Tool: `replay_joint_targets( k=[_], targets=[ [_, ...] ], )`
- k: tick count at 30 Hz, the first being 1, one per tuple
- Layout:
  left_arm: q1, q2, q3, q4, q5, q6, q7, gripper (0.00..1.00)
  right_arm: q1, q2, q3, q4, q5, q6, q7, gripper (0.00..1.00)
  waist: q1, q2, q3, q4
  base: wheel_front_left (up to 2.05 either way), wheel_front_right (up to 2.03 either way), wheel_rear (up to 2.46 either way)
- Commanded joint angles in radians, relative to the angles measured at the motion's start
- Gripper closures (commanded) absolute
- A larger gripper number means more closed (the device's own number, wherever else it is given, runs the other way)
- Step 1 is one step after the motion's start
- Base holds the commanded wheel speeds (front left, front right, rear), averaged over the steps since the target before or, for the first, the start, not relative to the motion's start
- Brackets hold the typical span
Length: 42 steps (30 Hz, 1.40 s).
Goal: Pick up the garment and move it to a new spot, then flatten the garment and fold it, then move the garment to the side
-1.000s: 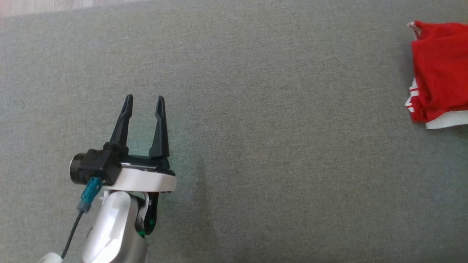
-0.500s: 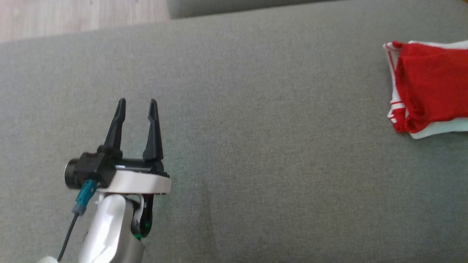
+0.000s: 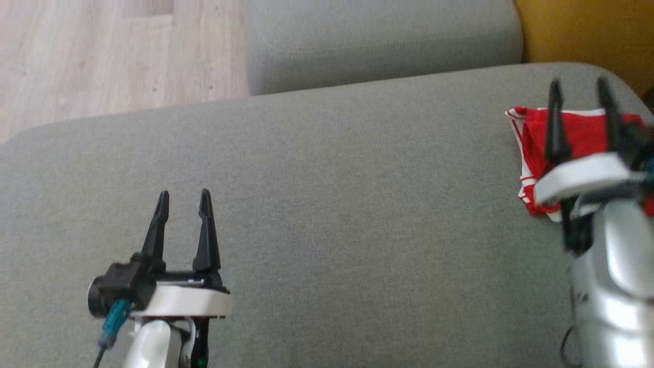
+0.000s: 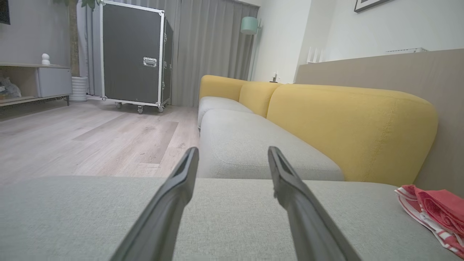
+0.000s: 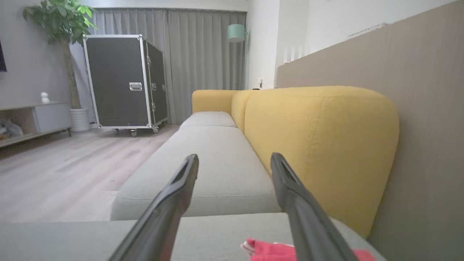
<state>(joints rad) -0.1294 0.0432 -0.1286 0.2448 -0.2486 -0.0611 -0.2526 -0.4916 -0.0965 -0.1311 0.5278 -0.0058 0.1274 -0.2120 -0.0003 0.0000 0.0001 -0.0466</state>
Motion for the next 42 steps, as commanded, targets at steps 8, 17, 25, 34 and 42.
replay_joint_targets(
  k=[8, 17, 25, 34, 42],
  targets=[
    [0.021, 0.007, 0.029, -0.039, -0.019, -0.001, -0.009, 0.00, 0.178, 0.045, 0.072, -0.082, 0.168, 0.003, -0.041, 0.00, 0.0003, 0.0000, -0.033, 0.020, 0.00, 0.00, 0.00],
    [0.058, 0.007, 0.028, -0.033, -0.019, 0.002, -0.009, 0.00, 0.355, 0.046, 0.099, -0.153, 0.256, 0.003, -0.049, 0.00, 0.0003, 0.0000, -0.039, 0.029, 0.00, 0.00, 0.00],
    [0.067, 0.007, 0.042, -0.024, -0.037, 0.005, -0.009, 0.00, 0.384, 0.046, 0.111, -0.183, 0.235, 0.003, -0.050, 0.00, 0.0003, 0.0000, -0.039, 0.026, 0.00, 0.00, 0.00],
    [0.063, 0.007, 0.051, -0.011, -0.074, 0.009, -0.009, 0.00, 0.383, 0.046, 0.123, -0.199, 0.228, 0.003, -0.050, 0.00, 0.0003, 0.0000, -0.037, 0.031, 0.00, 0.00, 0.00],
    [0.069, 0.007, 0.069, -0.023, -0.098, 0.020, -0.009, 0.00, 0.385, 0.046, 0.131, -0.207, 0.223, 0.003, -0.050, 0.00, 0.0003, 0.0000, -0.040, 0.028, 0.00, 0.00, 0.00]
  ],
)
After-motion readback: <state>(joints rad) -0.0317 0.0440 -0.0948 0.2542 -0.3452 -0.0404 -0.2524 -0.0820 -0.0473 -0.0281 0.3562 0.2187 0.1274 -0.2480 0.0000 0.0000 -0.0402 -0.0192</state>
